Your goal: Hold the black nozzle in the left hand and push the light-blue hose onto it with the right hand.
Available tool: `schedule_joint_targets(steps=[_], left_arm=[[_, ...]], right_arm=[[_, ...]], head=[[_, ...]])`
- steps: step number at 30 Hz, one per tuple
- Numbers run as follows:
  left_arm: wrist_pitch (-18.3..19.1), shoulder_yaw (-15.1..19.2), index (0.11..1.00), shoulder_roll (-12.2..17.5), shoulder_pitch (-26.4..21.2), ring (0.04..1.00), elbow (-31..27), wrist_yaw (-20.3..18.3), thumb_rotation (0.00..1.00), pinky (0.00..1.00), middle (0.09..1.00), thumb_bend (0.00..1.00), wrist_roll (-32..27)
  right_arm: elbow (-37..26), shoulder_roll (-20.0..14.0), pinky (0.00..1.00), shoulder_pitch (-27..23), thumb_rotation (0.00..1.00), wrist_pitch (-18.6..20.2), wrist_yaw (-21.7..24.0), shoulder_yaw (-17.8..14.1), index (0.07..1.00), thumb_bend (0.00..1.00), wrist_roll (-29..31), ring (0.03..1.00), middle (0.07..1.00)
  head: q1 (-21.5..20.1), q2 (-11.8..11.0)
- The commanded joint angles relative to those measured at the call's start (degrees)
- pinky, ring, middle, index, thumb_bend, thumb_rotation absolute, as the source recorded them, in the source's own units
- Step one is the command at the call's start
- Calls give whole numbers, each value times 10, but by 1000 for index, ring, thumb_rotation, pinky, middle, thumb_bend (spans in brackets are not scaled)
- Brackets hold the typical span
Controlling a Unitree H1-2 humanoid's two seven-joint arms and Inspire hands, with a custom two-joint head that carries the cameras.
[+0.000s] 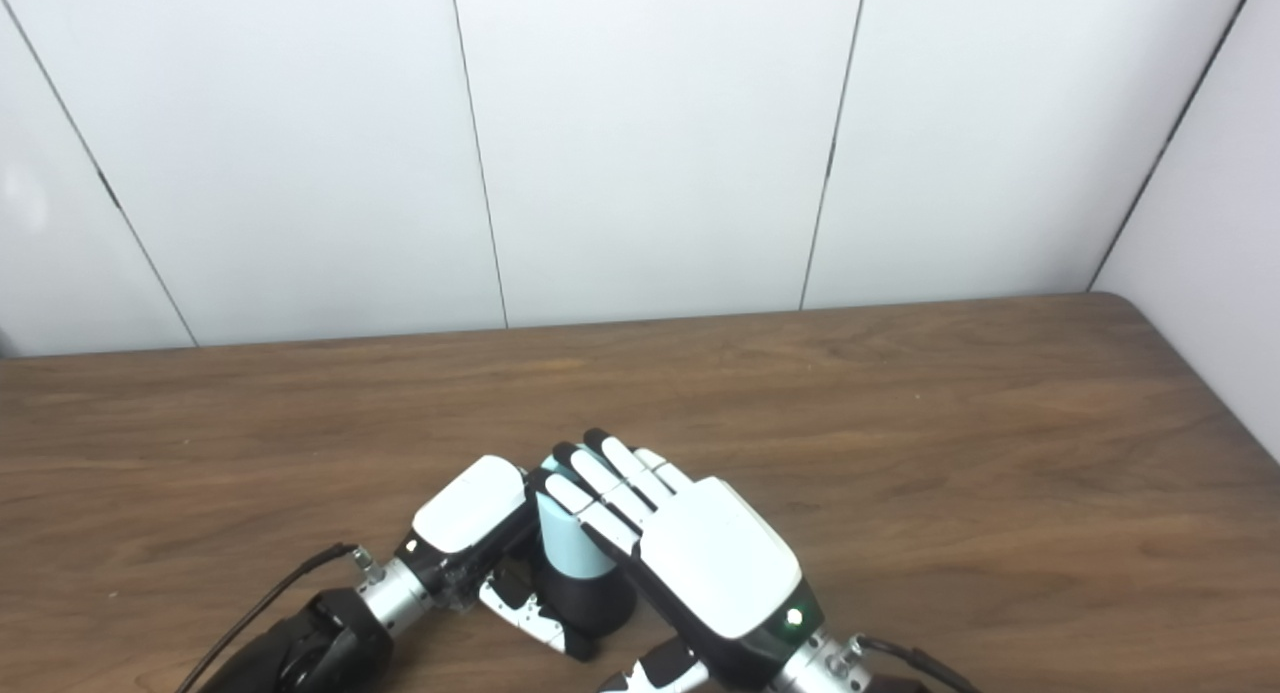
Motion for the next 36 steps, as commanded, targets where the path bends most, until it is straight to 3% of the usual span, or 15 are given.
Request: schedule_joint_targets(steps=[1,7,19,24,27,29,32,34,36], left_arm=[[6,-27,482,-1,70,125,59,-3,42,75,200,520,-4],[7,-30,481,-1,67,147,64,-3,44,96,225,519,2],[6,-42,483,1,63,140,79,11,43,91,215,519,4],[7,-37,483,0,63,128,82,10,42,83,197,520,7],[7,-32,483,1,62,126,86,11,42,81,196,520,6],[8,-29,483,0,62,126,88,11,41,81,200,520,7],[9,-26,484,0,62,134,88,7,41,85,216,520,10],[9,-23,484,0,62,142,88,6,41,92,228,520,10],[8,-22,484,0,62,138,90,11,41,89,218,520,11]], right_arm=[[5,6,909,0,755,-18,-16,-2,896,850,17,944,942],[-6,36,993,-30,801,-13,-45,-14,934,831,0,984,972],[-17,60,1000,-58,839,-12,-67,-45,982,806,-17,1000,1000],[-10,62,1000,-52,808,-28,-103,-57,959,791,0,988,981],[2,66,981,-49,786,-43,-149,-68,920,802,13,954,946],[16,75,940,-45,785,-51,-181,-80,902,802,47,939,938],[50,97,780,-33,757,-66,-229,-105,876,788,127,880,908],[85,106,710,-28,700,-82,-254,-127,852,622,192,837,874],[115,120,668,-20,524,-74,-257,-154,786,452,271,788,828]], head=[[-1,-1],[-2,-4],[-4,-5],[-4,-5],[-4,-5],[-3,-6],[-2,-6],[-2,-6],[-1,-6]])
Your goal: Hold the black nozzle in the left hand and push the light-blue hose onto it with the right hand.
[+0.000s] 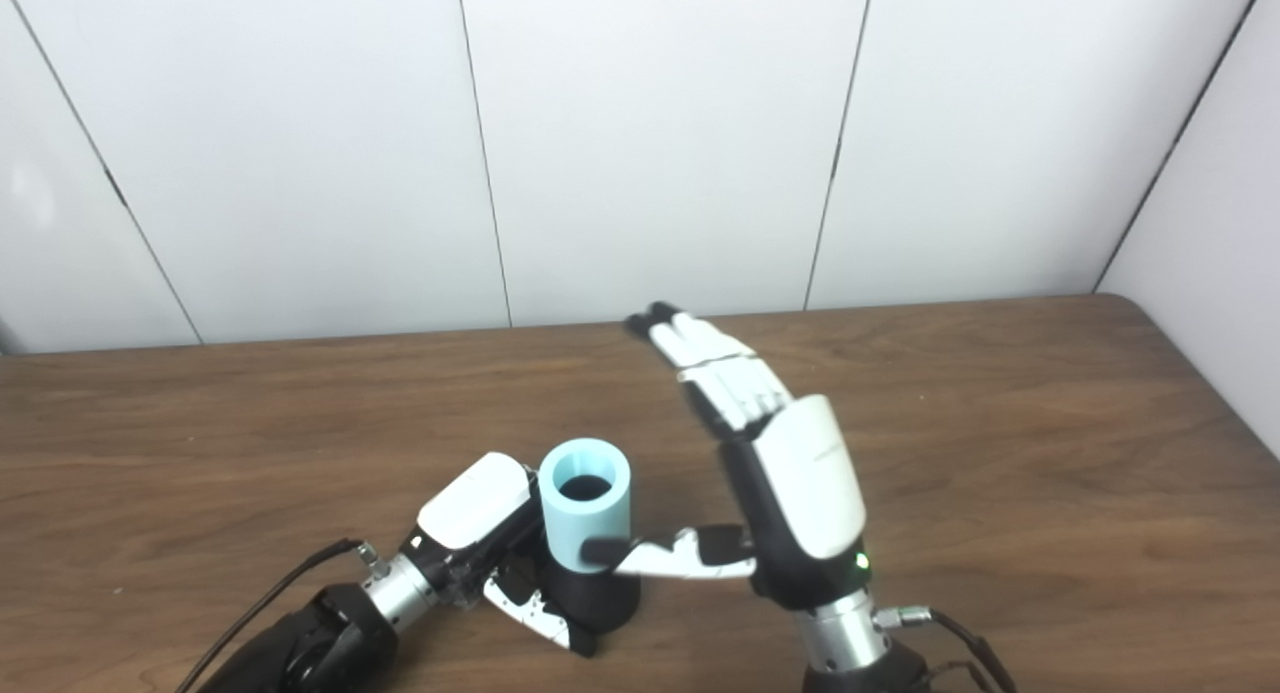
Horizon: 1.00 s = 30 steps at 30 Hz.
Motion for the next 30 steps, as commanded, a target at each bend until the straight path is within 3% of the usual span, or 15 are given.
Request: schedule_joint_targets(steps=[1,2,5,11,13,15,18,22,23,24,27,30], left_arm=[[8,-16,484,3,72,134,79,4,41,87,210,520,7],[8,-16,484,4,73,134,80,7,41,87,209,520,7],[7,-16,484,7,74,130,79,11,41,83,205,520,5],[7,-19,483,11,78,137,75,19,42,87,228,520,3],[7,-19,499,11,79,175,77,24,21,113,328,518,2],[7,-13,506,10,80,263,75,21,4,169,438,521,4],[8,-7,485,8,81,370,76,17,0,240,495,523,-1],[8,-2,492,7,79,564,79,11,47,435,592,520,-1],[8,-2,564,7,78,612,80,10,19,487,614,786,-5],[7,-1,596,7,77,642,81,9,9,524,632,888,-8],[9,2,669,8,76,709,83,2,18,592,683,990,-6],[13,3,727,11,74,768,80,-3,52,622,731,1000,2]], right_arm=[[16,10,635,-2,410,-3,-18,-34,738,383,98,750,790],[31,14,630,0,391,1,-16,-47,731,374,130,744,785],[83,16,598,-2,111,-13,-5,-74,681,304,215,694,723],[137,14,574,-12,127,-15,9,-94,651,336,277,648,678],[138,16,573,-12,133,-4,13,-95,651,347,288,647,678],[138,17,572,-11,130,4,17,-96,646,348,295,644,676],[137,17,579,-10,106,9,22,-97,645,347,302,648,679],[144,16,575,-11,95,7,25,-98,643,348,308,650,678],[146,15,575,-12,95,5,26,-98,642,348,308,650,678],[148,15,573,-12,88,4,26,-98,642,349,307,649,679],[152,15,512,-13,52,3,25,-98,641,342,304,589,673],[151,16,539,-13,24,7,26,-98,643,338,306,621,681]], head=[[-1,1],[-1,2],[-1,4],[-1,8],[-1,8],[0,10],[0,9],[0,8],[0,8],[1,8],[1,8],[1,7]])
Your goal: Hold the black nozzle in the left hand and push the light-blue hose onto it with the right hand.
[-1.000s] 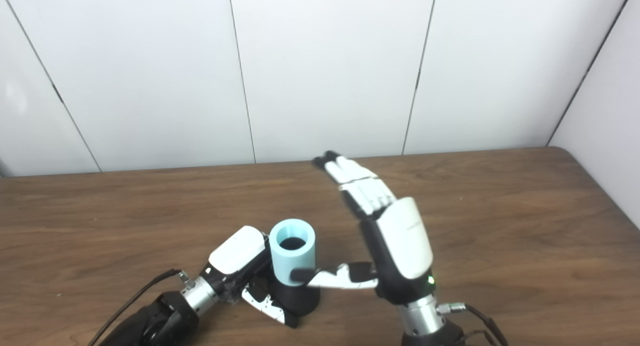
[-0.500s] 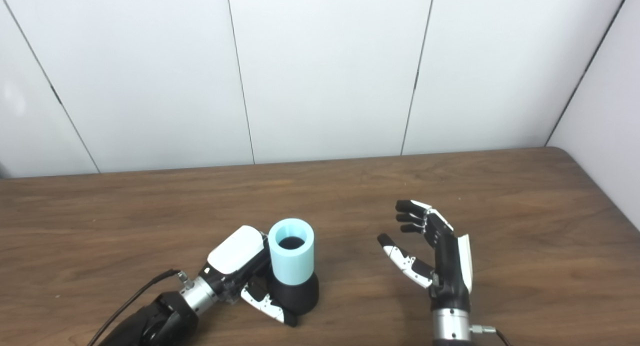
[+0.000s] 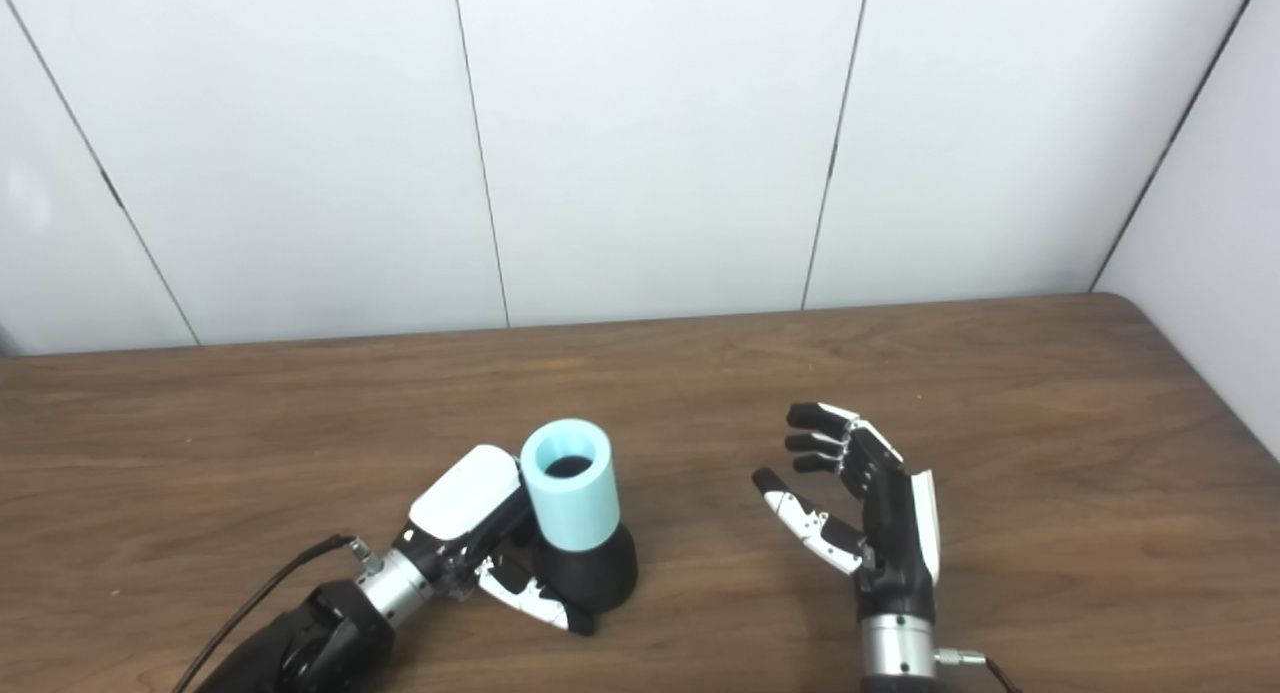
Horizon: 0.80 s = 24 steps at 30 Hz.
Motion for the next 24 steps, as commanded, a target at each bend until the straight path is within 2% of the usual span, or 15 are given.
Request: schedule_joint_targets(steps=[1,3,6,10,11,13,17,19,20,22,24], left_arm=[[14,-15,739,14,72,780,77,-3,57,634,743,1000,17],[16,-16,771,16,70,805,82,6,83,674,775,1000,28],[29,-18,801,19,68,816,84,9,115,708,796,1000,43],[40,-19,843,21,65,849,93,8,153,767,829,1000,57],[43,-19,849,21,65,856,94,4,161,779,836,1000,58],[53,-18,873,22,64,881,93,-8,183,810,864,1000,58],[60,-16,891,25,61,901,96,-24,228,823,886,1000,53],[74,-8,914,28,61,926,88,-52,229,857,909,1000,39],[81,-5,919,30,61,931,84,-64,234,866,914,1000,33],[88,1,928,37,58,934,80,-81,242,873,919,1000,27],[92,9,930,46,57,930,79,-96,242,875,920,1000,16]], right_arm=[[-6,-2,556,-15,15,-13,2,-4,644,338,-2,639,684],[-6,-2,577,-15,3,-13,2,-4,644,339,-3,652,684],[-4,-2,538,-16,0,-14,3,-4,640,341,1,613,669],[-4,-1,578,-17,3,-12,3,-3,642,337,0,652,681],[-5,-1,578,-17,5,-10,3,-3,642,337,-1,654,680],[-7,0,515,-17,25,-6,2,-3,640,336,-2,598,665],[-6,0,568,-18,30,-8,1,-2,641,335,-8,644,675],[-5,0,502,-19,38,-6,-1,-2,641,337,-10,594,669],[-3,0,404,-20,51,-7,-2,-2,643,335,-13,509,648],[0,-1,340,-22,65,-8,-2,-2,646,334,-17,446,637],[-1,0,173,-24,89,0,-2,-2,653,335,-20,254,628]], head=[[0,0],[0,0],[0,0],[0,-1],[0,-1],[0,-2],[-2,-2],[-3,-2],[-3,-2],[1,-3],[4,-5]])
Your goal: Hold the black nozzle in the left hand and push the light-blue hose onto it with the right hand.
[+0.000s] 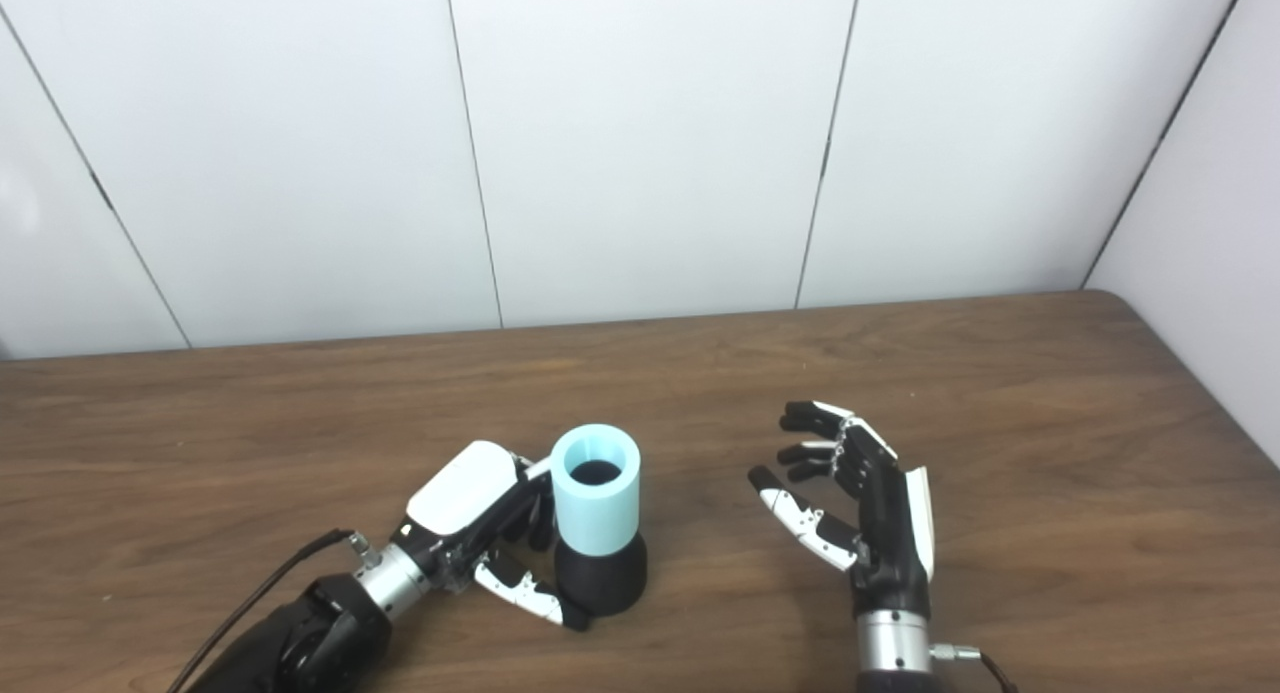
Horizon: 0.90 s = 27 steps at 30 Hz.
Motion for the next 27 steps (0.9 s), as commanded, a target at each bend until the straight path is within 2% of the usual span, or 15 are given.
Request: schedule_joint_targets(steps=[1,3,4,8,9,13,17,20,23,24,26,27], left_arm=[[87,-3,928,48,65,926,64,-75,231,874,918,1000,10],[92,5,919,58,68,912,55,-93,203,861,911,1000,-3],[100,10,919,64,70,913,48,-108,198,865,912,1000,-10],[113,25,933,91,80,923,24,-147,200,885,925,1000,-36],[116,29,935,100,85,925,13,-156,213,883,927,1000,-43],[131,42,937,126,103,932,-27,-188,268,888,933,1000,-71],[144,57,940,151,124,930,-67,-213,300,884,936,1000,-101],[150,61,943,167,134,924,-89,-228,304,851,935,1000,-113],[158,63,939,183,143,913,-113,-248,318,816,932,1000,-123],[167,66,943,189,148,910,-126,-257,317,810,937,1000,-128],[184,77,941,195,160,899,-149,-262,307,798,942,1000,-142],[181,88,931,198,167,887,-157,-256,303,787,932,1000,-153]], right_arm=[[-9,-1,137,-15,99,-1,-1,-3,654,336,-11,206,623],[-8,-1,238,-16,116,2,-1,-4,646,335,-11,351,653],[-6,-2,245,-17,113,1,-1,-4,647,336,-10,368,663],[2,-6,201,-22,104,-6,0,-4,652,341,-10,321,670],[5,-7,250,-23,102,-8,-2,-5,650,342,-14,373,671],[6,-8,206,-25,89,-4,0,-5,653,333,-14,317,681],[12,-11,336,-28,92,-14,3,-4,644,334,-8,448,679],[17,-12,386,-29,68,-19,0,-5,642,334,-11,491,677],[16,-13,218,-28,71,-16,-1,-3,652,330,-15,320,678],[16,-13,213,-29,65,-18,-1,-3,652,326,-15,323,679],[18,-13,239,-29,61,-19,-2,-3,650,324,-15,368,680],[18,-13,303,-29,64,-19,-2,-3,646,327,-15,435,678]], head=[[0,0],[3,-1],[4,-2],[13,-3],[15,-4],[16,-5],[17,-6],[18,-6],[19,-6],[19,-6],[19,-6],[21,-5]])
